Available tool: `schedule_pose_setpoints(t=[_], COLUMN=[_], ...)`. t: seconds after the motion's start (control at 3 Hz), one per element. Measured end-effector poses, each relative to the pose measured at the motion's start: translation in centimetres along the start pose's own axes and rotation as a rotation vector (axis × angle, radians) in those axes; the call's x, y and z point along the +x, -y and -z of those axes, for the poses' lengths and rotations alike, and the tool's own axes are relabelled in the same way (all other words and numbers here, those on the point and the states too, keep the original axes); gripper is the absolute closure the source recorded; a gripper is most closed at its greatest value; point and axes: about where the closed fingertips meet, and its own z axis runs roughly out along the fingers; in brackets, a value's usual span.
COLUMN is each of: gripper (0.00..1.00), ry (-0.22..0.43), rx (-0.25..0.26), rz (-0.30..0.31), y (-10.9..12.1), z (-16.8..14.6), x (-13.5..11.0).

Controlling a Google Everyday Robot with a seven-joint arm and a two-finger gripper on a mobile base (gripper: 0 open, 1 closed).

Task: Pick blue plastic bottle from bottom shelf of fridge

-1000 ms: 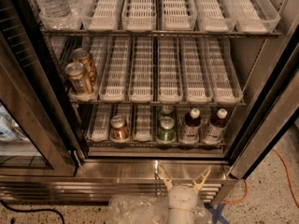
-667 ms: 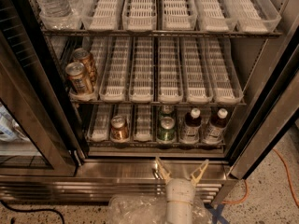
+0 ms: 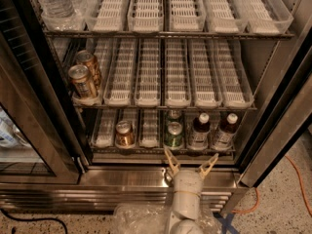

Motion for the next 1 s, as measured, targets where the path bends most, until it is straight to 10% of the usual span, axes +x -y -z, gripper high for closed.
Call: schedule_pose_setpoints(t=[0.67, 1.0], gripper=[0.0, 0.17], ry=[-0.007, -0.007], rx=[0.036, 0.036], rz=[0.014, 0.014], y=[1.23, 1.23], z=[-1.29, -1.29], x=[0.51, 0.51])
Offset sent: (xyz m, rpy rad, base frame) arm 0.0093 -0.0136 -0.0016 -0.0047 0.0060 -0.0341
